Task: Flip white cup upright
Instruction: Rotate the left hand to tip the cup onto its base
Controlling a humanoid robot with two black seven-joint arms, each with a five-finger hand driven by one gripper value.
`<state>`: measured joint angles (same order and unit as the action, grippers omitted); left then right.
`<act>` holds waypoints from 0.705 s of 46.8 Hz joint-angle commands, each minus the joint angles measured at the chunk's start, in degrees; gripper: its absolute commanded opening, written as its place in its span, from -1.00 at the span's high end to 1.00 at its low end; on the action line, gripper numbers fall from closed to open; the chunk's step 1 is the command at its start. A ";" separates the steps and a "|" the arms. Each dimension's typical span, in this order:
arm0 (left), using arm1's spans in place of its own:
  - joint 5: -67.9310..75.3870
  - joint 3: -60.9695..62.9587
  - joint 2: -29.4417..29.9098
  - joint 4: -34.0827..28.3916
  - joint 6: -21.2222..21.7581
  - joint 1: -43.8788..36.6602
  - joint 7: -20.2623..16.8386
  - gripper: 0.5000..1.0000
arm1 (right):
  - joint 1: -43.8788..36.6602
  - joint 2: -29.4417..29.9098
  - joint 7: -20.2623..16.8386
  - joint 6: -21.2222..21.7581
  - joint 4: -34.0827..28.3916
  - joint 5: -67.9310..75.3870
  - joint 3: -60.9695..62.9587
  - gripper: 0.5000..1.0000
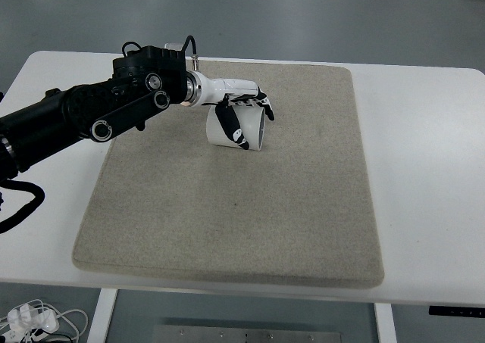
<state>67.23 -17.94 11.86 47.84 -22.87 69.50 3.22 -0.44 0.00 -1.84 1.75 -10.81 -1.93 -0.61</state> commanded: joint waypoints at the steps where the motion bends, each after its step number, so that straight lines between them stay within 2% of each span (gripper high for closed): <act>1: -0.78 -2.97 0.18 -0.03 -0.16 -0.50 -0.76 1.00 | 0.00 0.00 -0.01 0.01 -0.09 0.00 0.00 -0.81; 9: -7.80 -7.72 0.89 -1.26 -0.95 -2.26 -6.91 1.00 | 0.00 0.00 -0.01 0.01 0.00 0.00 0.00 -0.81; 24: -27.14 -7.90 1.06 -9.69 -6.04 -5.60 -16.75 1.00 | 0.00 0.00 -0.01 0.01 0.00 0.00 0.00 -0.81; 33: -32.78 -7.98 1.06 -13.38 -8.16 -8.85 -22.73 1.00 | 0.00 0.00 -0.01 0.01 0.00 0.00 0.00 -0.81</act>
<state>35.22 -25.94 12.93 36.34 -30.64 61.75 -17.89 -0.44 0.00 -1.84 1.77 -10.81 -1.93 -0.62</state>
